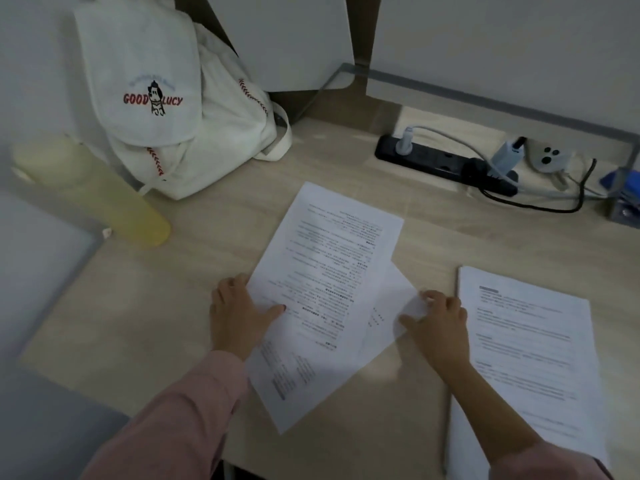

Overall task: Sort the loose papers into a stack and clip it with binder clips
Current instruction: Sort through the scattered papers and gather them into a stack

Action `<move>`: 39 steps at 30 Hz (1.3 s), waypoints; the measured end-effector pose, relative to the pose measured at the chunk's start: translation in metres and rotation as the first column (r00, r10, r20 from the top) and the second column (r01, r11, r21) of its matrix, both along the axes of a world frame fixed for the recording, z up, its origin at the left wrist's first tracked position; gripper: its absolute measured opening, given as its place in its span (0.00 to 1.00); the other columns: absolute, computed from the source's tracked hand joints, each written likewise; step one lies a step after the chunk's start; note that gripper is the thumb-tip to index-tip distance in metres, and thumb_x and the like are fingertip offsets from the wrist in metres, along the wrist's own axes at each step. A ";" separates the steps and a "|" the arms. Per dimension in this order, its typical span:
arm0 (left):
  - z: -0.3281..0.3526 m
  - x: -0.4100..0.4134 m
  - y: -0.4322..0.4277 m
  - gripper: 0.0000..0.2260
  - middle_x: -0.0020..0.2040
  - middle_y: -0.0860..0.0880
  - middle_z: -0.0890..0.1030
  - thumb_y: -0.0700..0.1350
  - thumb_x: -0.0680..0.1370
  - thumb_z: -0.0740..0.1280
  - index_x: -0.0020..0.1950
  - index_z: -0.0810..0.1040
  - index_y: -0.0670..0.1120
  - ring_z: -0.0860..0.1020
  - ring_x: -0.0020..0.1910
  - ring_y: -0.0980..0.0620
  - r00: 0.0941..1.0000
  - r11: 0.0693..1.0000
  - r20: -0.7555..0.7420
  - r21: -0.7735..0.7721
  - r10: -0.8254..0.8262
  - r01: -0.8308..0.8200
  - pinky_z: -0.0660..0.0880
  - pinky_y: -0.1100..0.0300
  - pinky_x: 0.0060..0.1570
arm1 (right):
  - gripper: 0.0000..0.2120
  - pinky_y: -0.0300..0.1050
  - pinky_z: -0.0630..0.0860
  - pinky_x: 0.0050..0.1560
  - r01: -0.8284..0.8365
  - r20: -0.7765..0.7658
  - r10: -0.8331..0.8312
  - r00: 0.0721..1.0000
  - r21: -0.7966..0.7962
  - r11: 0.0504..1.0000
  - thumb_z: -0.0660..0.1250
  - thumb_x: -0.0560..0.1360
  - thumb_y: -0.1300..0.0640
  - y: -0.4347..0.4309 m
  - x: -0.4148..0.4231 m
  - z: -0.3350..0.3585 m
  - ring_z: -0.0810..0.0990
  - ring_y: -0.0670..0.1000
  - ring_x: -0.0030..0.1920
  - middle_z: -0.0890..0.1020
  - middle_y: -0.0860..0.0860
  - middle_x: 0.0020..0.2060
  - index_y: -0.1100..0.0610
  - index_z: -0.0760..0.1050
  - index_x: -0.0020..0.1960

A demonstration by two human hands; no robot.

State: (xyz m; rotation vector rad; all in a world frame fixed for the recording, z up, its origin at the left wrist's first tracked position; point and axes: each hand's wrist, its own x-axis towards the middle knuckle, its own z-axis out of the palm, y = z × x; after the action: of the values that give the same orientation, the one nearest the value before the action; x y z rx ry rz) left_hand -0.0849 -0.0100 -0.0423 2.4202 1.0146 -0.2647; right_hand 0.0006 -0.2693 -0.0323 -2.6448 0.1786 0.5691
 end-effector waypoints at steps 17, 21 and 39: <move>0.008 0.000 0.059 0.04 0.48 0.50 0.78 0.44 0.78 0.61 0.52 0.72 0.46 0.77 0.47 0.48 0.967 0.976 0.256 -0.205 -0.020 0.075 0.73 0.54 0.44 | 0.06 0.58 0.79 0.51 0.510 -0.211 -0.465 0.860 0.406 0.759 0.62 0.76 0.62 -0.007 -0.009 -0.011 0.82 0.62 0.41 0.82 0.62 0.40 0.60 0.75 0.40; 0.017 -0.005 0.074 0.07 0.44 0.55 0.79 0.40 0.78 0.61 0.47 0.75 0.51 0.76 0.46 0.55 0.943 0.936 0.332 -0.329 -0.006 0.122 0.69 0.67 0.41 | 0.10 0.47 0.82 0.38 0.555 -0.242 -0.505 0.829 0.475 0.683 0.64 0.75 0.62 -0.011 -0.008 -0.008 0.83 0.53 0.30 0.81 0.59 0.34 0.63 0.73 0.36; -0.001 -0.021 0.043 0.21 0.59 0.50 0.69 0.47 0.72 0.71 0.63 0.72 0.46 0.68 0.61 0.49 0.956 0.919 0.284 -0.393 0.073 0.047 0.67 0.56 0.60 | 0.11 0.38 0.81 0.36 0.616 -0.484 -0.409 0.774 0.728 0.302 0.57 0.78 0.65 0.014 0.003 0.013 0.80 0.50 0.44 0.81 0.49 0.46 0.56 0.72 0.57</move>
State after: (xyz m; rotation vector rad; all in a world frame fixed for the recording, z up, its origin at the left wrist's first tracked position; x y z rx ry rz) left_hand -0.1059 0.0333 -0.0437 2.0083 0.7576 -0.0877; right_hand 0.0031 -0.2552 -0.0195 -1.3675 0.6160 0.5052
